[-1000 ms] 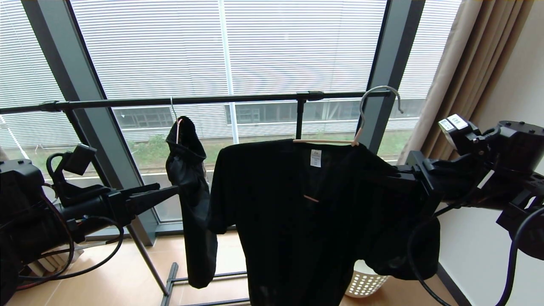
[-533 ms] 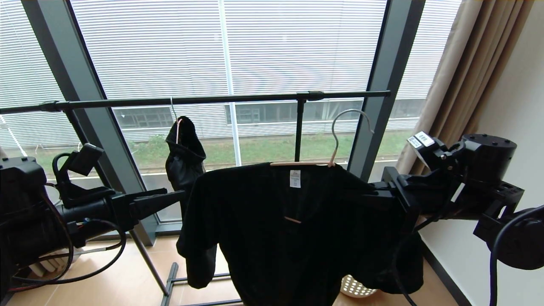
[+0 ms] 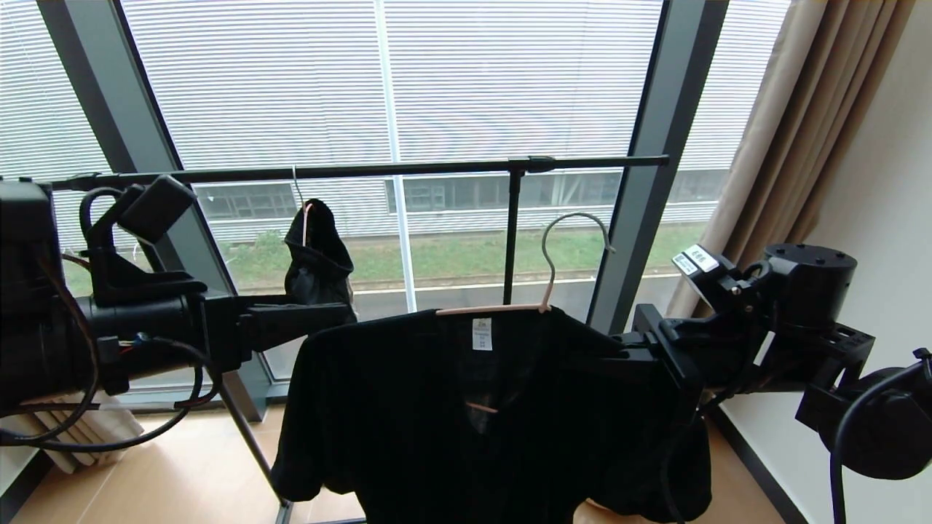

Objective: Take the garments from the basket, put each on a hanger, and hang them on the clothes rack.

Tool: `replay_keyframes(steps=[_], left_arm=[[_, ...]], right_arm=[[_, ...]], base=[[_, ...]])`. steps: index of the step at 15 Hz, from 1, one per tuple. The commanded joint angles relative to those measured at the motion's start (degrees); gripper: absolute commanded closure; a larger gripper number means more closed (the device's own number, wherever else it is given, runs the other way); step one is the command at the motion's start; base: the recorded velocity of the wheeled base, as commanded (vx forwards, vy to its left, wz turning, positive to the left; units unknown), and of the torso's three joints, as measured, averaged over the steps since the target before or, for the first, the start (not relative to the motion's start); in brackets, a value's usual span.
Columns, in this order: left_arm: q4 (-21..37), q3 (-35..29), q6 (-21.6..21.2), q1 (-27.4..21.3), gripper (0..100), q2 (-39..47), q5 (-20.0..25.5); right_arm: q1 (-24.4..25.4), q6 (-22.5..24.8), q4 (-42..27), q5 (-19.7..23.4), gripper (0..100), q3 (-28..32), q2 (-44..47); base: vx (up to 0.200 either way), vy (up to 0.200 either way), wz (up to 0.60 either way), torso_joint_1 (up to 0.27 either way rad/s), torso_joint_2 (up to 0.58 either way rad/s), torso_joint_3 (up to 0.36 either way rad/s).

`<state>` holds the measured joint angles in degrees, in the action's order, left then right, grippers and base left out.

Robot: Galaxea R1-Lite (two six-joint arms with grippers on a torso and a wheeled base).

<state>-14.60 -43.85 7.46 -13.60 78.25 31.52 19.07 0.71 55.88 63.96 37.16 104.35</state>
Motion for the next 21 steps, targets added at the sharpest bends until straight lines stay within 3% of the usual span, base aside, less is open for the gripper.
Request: replay_keyframes(steps=[1, 3, 4, 5, 6, 8, 9, 10, 11, 14, 21], left_arm=[[3.9, -5.6, -7.2, -3.4, 0, 1.4, 0.0], [11.8, -11.8, -11.7, -5.2, 0, 3.7, -0.1], [22.2, -20.0, -14.1, -6.3, 0, 5.2, -0.1], [28.1, -24.7, -17.6, -6.6, 0, 6.7, -0.1], [29.5, -25.8, -19.2, -6.6, 0, 7.3, -0.1], [34.5, -28.9, -27.9, -6.8, 0, 10.0, -0.1], [34.6, -28.9, -28.1, -6.9, 0, 10.1, -0.1], [36.7, -28.7, -33.3, -8.3, 0, 11.7, 0.2], [36.8, -28.7, -33.7, -8.4, 0, 11.8, 0.3], [36.4, -28.9, -34.9, -10.6, 0, 13.6, 8.8], [33.1, -28.9, -35.5, -11.7, 0, 17.7, 9.1]], right_arm=[[0.4, 0.0, 0.0, 0.0, 100, -0.4, -0.4], [0.7, 0.3, 0.0, 0.0, 100, -0.7, -0.6], [0.7, 1.5, 0.0, 0.0, 100, -0.8, -0.6], [0.7, 2.3, 0.0, 0.0, 100, -1.1, -0.8], [0.7, 2.5, 0.0, 0.0, 100, -1.1, -1.0], [0.7, 3.7, 0.0, 0.0, 100, -1.2, -1.2], [0.7, 3.7, 0.0, 0.0, 100, -1.2, -1.2], [0.7, 3.8, 0.0, 0.0, 100, -1.2, -1.2], [0.7, 3.8, 0.0, 0.0, 100, -1.2, -1.2], [0.7, 3.9, 0.0, 0.0, 100, -1.6, -1.6], [0.8, 6.0, 0.1, 0.1, 100, -2.4, -3.0]], base=[[0.0, 0.0, 0.0, 0.0, 0.0, 0.0], [0.0, 0.0, 0.0, 0.0, 0.0, 0.0], [0.0, 0.0, 0.0, 0.0, 0.0, 0.0], [0.0, 0.0, 0.0, 0.0, 0.0, 0.0], [0.0, 0.0, 0.0, 0.0, 0.0, 0.0], [0.0, 0.0, 0.0, 0.0, 0.0, 0.0], [0.0, 0.0, 0.0, 0.0, 0.0, 0.0], [0.0, 0.0, 0.0, 0.0, 0.0, 0.0], [0.0, 0.0, 0.0, 0.0, 0.0, 0.0], [0.0, 0.0, 0.0, 0.0, 0.0, 0.0], [0.0, 0.0, 0.0, 0.0, 0.0, 0.0]])
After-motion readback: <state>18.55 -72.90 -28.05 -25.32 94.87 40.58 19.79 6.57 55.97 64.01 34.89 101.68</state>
